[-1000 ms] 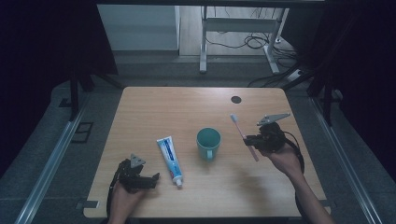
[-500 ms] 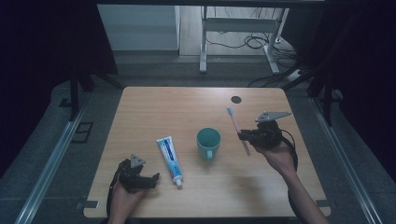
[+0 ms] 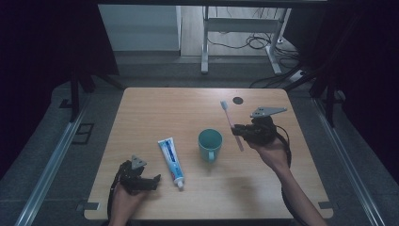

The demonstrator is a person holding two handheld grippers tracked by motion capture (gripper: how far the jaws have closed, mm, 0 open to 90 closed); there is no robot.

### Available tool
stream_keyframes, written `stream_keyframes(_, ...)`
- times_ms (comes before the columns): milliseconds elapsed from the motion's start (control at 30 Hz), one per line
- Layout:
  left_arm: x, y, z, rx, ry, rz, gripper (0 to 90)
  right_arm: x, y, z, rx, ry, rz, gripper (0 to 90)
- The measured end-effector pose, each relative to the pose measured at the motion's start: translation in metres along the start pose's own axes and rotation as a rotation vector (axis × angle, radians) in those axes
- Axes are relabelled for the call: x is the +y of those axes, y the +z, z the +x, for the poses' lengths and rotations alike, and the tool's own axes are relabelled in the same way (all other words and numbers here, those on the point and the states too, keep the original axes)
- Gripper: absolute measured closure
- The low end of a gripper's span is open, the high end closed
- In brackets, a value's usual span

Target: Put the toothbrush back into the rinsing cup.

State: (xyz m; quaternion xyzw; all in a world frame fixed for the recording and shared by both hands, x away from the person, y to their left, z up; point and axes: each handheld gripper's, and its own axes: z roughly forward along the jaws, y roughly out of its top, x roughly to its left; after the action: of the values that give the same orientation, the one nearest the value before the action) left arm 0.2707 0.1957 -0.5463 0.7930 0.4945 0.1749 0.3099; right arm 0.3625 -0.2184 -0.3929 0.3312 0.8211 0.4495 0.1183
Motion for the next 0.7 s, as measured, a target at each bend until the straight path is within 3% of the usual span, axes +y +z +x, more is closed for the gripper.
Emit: stream_keyframes(700,0.0,0.0,0.0,0.0,0.0,0.0,0.0,0.024,0.025,0.018,0.036,-0.027,-0.059,78.8)
